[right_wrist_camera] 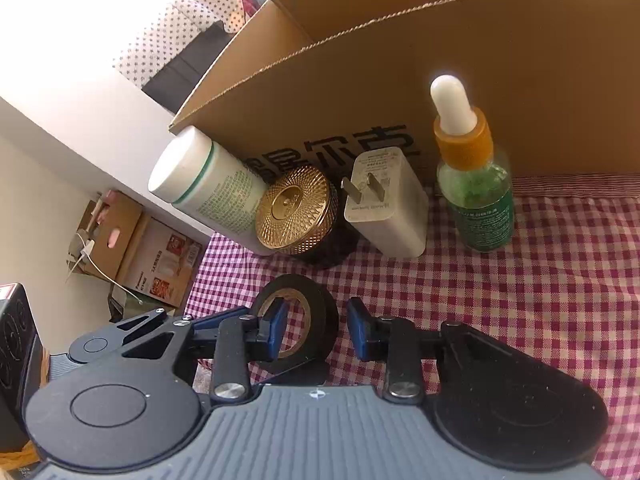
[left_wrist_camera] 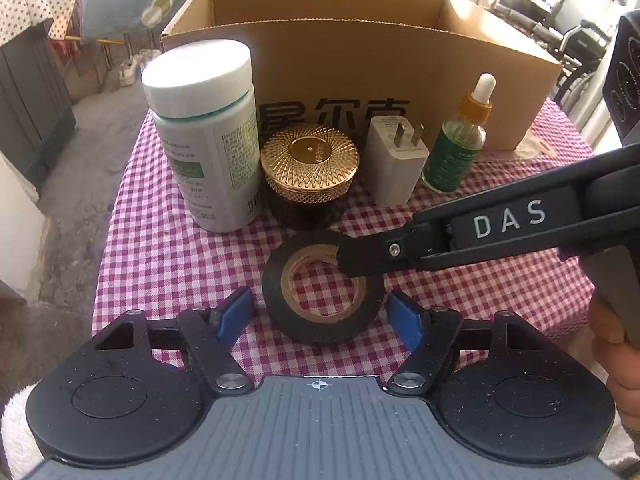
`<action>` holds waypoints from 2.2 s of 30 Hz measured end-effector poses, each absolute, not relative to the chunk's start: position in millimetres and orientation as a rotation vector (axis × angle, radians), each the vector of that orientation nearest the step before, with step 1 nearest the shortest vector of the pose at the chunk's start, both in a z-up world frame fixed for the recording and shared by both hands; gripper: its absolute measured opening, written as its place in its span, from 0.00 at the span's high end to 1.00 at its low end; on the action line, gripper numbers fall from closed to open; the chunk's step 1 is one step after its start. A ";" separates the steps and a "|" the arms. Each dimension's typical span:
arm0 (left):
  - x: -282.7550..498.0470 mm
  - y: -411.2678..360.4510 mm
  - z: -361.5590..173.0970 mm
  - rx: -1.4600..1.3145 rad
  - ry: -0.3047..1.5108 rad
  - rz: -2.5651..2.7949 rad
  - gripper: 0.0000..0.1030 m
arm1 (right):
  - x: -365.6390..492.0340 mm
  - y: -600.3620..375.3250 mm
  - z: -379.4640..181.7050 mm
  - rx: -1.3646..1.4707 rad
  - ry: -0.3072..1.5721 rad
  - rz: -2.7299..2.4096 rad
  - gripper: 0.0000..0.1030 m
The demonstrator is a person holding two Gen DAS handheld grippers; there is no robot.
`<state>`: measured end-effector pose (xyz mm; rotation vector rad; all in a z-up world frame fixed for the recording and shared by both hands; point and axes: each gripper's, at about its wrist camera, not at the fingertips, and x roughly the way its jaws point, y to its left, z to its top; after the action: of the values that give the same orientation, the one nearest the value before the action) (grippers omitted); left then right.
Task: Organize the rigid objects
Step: 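Close the right tool on the edge of the tape roll, then carry the tape roll into the box and open the right tool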
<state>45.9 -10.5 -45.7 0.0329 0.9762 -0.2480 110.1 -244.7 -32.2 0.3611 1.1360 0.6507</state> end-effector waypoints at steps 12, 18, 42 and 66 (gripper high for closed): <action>32.0 -55.9 -38.4 0.068 0.929 -0.437 0.32 | 88.9 -308.4 -32.0 0.423 1.114 0.548 0.68; 27.6 -83.1 -39.3 0.182 0.906 -0.463 0.34 | 69.1 -331.6 -27.8 0.400 1.060 0.479 0.68; 31.8 -90.0 -44.0 0.213 0.897 -0.428 0.37 | 59.0 -297.3 -26.9 0.126 0.984 0.459 0.77; 25.5 -71.4 85.0 0.203 0.541 -0.356 0.37 | 54.3 -284.7 111.0 0.055 0.618 0.490 0.77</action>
<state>25.5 -71.4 85.0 0.2028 0.5408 -0.3556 54.3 -284.7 111.0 0.0547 0.6184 0.4901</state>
